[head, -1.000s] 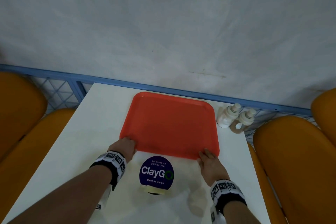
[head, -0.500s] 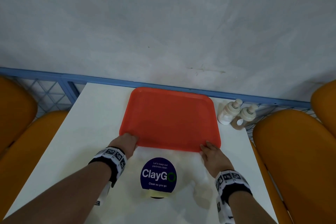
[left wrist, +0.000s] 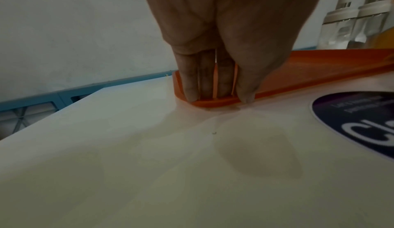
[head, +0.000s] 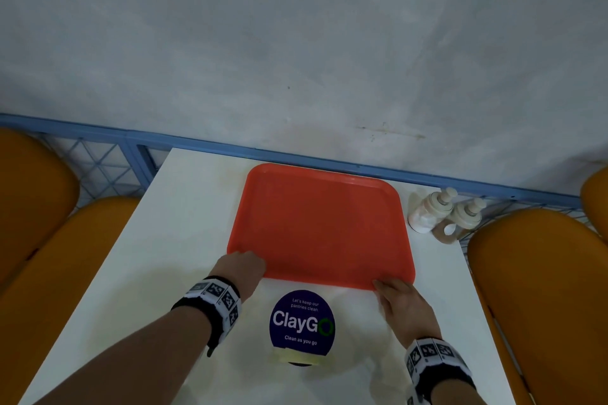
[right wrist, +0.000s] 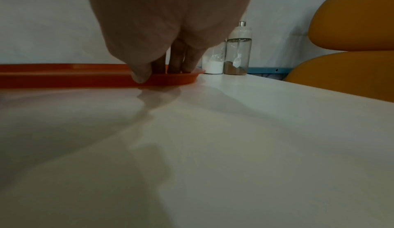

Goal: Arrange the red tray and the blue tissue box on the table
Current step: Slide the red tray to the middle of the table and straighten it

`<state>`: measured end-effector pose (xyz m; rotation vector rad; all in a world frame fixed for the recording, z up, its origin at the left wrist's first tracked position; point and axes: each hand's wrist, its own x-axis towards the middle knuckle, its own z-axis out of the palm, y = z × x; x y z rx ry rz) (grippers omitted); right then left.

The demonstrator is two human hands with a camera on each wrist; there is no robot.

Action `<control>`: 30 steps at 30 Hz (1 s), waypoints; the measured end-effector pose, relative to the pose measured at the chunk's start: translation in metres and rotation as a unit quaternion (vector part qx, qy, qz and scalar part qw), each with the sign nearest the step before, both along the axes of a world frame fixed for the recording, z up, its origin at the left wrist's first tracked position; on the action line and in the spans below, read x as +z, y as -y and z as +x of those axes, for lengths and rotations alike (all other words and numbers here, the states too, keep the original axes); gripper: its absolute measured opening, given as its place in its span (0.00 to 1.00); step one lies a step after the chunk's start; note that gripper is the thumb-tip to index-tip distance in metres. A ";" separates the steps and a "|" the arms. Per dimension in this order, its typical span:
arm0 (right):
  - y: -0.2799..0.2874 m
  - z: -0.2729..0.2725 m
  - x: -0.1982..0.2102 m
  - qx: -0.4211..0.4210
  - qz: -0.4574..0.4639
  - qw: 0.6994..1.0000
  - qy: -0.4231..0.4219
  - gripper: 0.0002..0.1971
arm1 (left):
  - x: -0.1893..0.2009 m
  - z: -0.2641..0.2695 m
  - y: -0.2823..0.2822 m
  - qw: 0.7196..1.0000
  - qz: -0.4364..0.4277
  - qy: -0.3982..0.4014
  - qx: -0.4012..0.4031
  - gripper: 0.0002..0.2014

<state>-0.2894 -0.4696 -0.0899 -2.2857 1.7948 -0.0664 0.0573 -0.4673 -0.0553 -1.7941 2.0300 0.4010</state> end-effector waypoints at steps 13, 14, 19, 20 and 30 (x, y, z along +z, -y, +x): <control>0.009 -0.001 0.019 -0.014 0.043 0.999 0.008 0.15 | 0.003 -0.004 0.012 0.999 0.000 -0.034 0.009 0.10; 0.006 -0.002 0.019 -0.018 0.045 0.999 0.010 0.15 | 0.002 -0.004 0.010 0.999 0.000 -0.036 0.009 0.10; -0.001 -0.006 0.021 -0.023 0.041 0.998 0.029 0.14 | 0.003 -0.007 0.002 0.999 -0.003 -0.036 0.007 0.11; 0.000 -0.005 0.021 -0.023 0.040 0.998 0.030 0.14 | 0.003 -0.008 0.001 0.999 -0.004 -0.035 0.007 0.11; 0.004 0.000 0.019 -0.048 0.044 0.997 0.032 0.15 | 0.009 -0.005 0.008 0.999 -0.002 -0.043 -0.001 0.12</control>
